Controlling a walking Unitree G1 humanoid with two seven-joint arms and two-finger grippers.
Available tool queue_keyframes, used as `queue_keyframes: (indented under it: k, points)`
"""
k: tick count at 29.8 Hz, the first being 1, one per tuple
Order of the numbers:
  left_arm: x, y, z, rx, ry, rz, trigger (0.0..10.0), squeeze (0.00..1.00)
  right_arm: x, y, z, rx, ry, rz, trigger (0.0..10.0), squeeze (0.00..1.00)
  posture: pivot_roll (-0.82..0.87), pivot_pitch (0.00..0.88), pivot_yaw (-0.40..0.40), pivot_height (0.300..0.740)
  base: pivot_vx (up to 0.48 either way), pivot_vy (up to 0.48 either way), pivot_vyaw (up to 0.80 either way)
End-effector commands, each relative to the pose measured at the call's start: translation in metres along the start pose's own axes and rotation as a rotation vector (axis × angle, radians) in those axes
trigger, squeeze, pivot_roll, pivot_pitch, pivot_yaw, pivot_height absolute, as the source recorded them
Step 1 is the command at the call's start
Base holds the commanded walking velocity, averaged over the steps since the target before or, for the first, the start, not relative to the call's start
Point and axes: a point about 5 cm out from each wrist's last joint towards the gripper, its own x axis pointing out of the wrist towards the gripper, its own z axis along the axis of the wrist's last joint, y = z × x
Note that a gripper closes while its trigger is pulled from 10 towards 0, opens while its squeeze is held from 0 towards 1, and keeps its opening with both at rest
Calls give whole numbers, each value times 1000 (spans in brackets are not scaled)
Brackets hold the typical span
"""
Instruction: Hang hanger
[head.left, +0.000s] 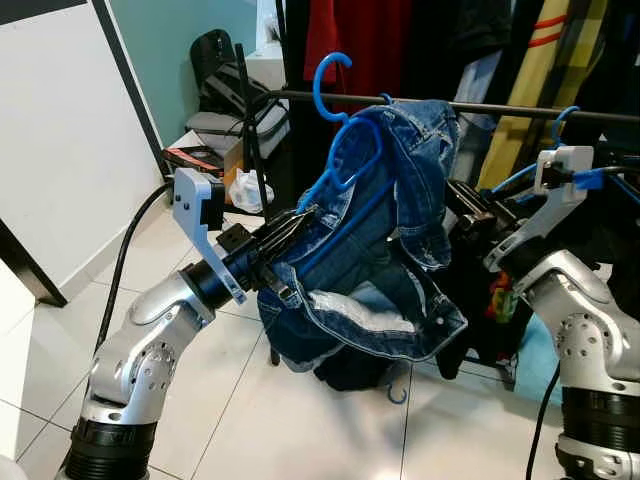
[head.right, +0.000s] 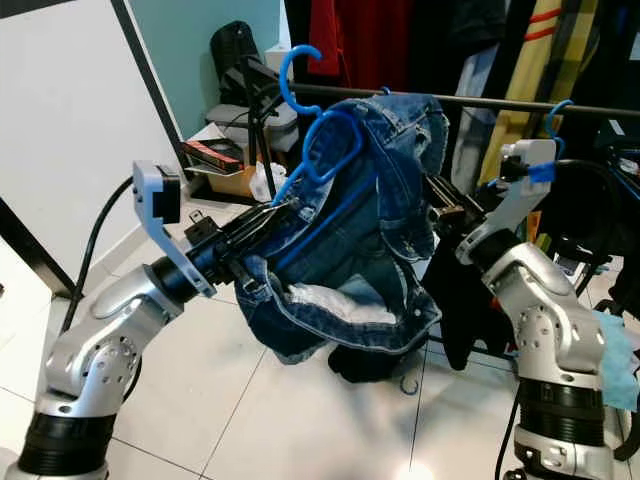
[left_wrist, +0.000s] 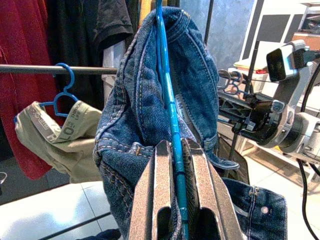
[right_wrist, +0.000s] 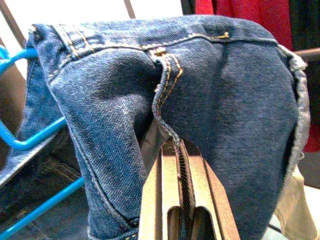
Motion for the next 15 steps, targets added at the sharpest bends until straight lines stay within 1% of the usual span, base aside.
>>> queue_keyframes:
  k: [1,2,4,5,6,7,8,9,10,11,12,13,14,15]
  points:
    - [-2,1,9,46,-19,-1,10000,0,-2,2,11,2,-46,27,0,1000,-159,0,71,740,0,0,0]
    - [-3,2,9,47,-18,1,10000,0,-4,-2,15,10,-68,13,0,1000,-158,0,71,740,0,0,0]
    - [-3,2,9,47,-18,1,10000,0,-4,-2,15,10,-68,13,0,1000,-158,0,71,740,0,0,0]
    - [-4,3,9,54,-8,0,10000,0,-5,-5,22,23,-100,1,0,1000,-158,0,71,740,0,0,0]
    - [-4,3,9,54,-8,0,10000,0,-5,-5,22,23,-100,1,0,1000,-158,0,71,740,0,0,0]
    - [-7,4,6,71,19,-13,10000,0,-7,-9,31,36,-140,-9,0,996,-160,0,72,740,0,0,0]
    - [-7,4,6,71,19,-13,10000,0,-7,-9,31,36,-140,-9,0,996,-160,0,72,740,0,0,0]
    - [-12,5,3,98,61,-37,10000,0,-8,-13,40,42,-179,-23,0,816,-160,0,71,740,0,0,0]
    - [-12,5,3,98,61,-37,10000,0,-8,-13,40,42,-179,-23,0,816,-160,0,71,740,0,0,0]
    - [-20,6,1,123,106,-71,10000,0,-11,-20,49,41,-209,-53,0,290,-160,0,71,740,0,0,0]
    - [-20,6,1,123,106,-71,10000,0,-11,-20,49,41,-209,-53,0,290,-160,0,71,740,0,0,0]
    - [-26,6,0,142,140,-104,10000,0,-13,-27,55,33,-224,-91,0,0,-159,0,70,740,0,0,0]
    - [-26,6,0,142,140,-104,10000,0,-13,-27,55,33,-224,-91,0,0,-159,0,70,740,0,0,0]
    - [-32,5,0,151,166,-146,10000,0,-15,-34,58,30,-231,-128,0,0,-158,0,69,740,0,0,0]
